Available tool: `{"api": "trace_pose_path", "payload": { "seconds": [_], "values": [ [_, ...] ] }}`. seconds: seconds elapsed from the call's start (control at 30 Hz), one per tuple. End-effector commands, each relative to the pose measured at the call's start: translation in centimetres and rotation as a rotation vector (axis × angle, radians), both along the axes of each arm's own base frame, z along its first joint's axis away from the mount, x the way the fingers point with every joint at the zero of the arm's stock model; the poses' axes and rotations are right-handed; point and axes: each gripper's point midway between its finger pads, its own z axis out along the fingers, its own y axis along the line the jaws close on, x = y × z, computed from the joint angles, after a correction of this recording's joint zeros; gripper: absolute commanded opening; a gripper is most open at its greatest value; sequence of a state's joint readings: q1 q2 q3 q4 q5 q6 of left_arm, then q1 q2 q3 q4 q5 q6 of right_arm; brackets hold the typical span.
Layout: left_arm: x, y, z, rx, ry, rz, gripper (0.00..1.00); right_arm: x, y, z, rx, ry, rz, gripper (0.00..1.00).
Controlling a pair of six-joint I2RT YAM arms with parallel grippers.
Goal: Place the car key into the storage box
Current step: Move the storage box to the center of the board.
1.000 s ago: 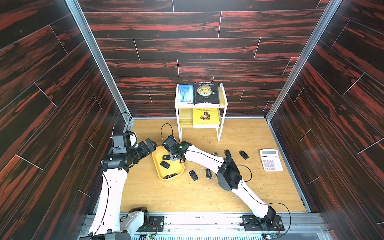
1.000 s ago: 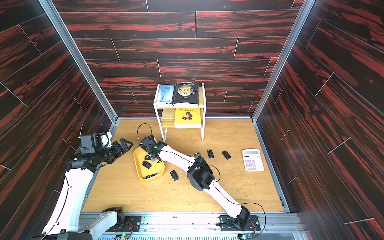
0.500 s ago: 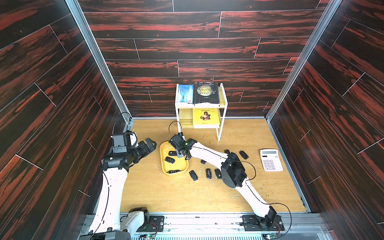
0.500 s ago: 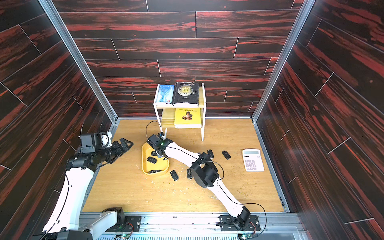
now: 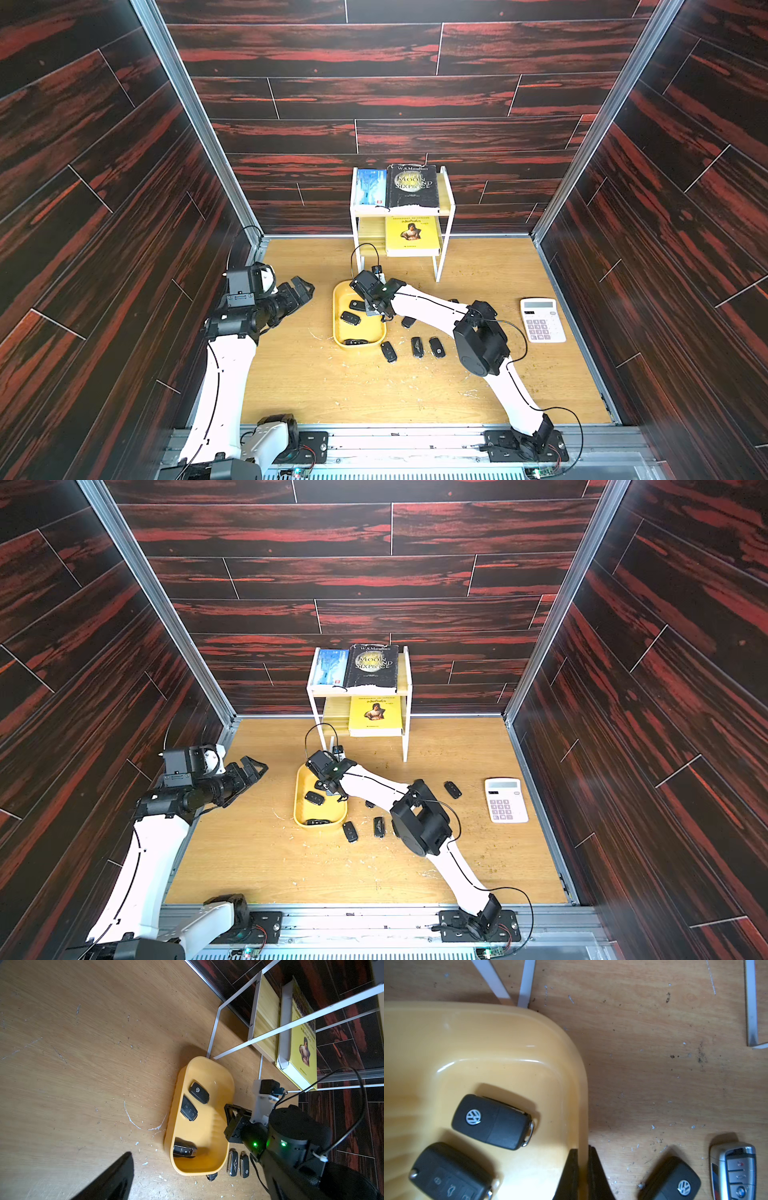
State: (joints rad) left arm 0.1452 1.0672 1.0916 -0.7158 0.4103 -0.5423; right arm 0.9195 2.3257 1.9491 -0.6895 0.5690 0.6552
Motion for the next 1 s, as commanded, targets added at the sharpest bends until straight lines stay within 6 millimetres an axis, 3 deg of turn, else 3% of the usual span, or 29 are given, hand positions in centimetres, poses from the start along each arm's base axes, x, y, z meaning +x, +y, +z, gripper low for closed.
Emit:
{"api": "trace_pose_path", "payload": {
  "seconds": [0.0,0.1,0.33,0.57,0.8,0.97],
  "values": [
    [0.0,0.0,-0.2,-0.008,-0.004,-0.001,1.0,-1.0,-2.3,-2.1,-0.08,0.059,-0.019,0.0],
    [0.0,0.0,-0.3,-0.009,-0.002,-0.003,1.0,-1.0,-2.1,-2.1,-0.067,0.063,-0.018,0.04],
    [-0.2,-0.4,-0.2,-0.018,-0.005,-0.024,1.0,-0.6,-1.4,-1.4,-0.047,0.044,0.0,0.66],
    [0.2,-1.2,-0.4,-0.054,-0.033,-0.066,1.0,-0.3,-1.1,0.8,0.002,-0.022,0.026,0.98],
    [0.4,-1.4,-1.4,-0.064,-0.006,-0.072,1.0,-1.1,-1.8,6.8,0.118,-0.145,0.079,0.99],
    [0.0,-2.3,-1.9,-0.037,0.012,-0.102,1.0,-3.2,-3.1,11.8,0.197,-0.24,0.16,0.98]
  ]
}}
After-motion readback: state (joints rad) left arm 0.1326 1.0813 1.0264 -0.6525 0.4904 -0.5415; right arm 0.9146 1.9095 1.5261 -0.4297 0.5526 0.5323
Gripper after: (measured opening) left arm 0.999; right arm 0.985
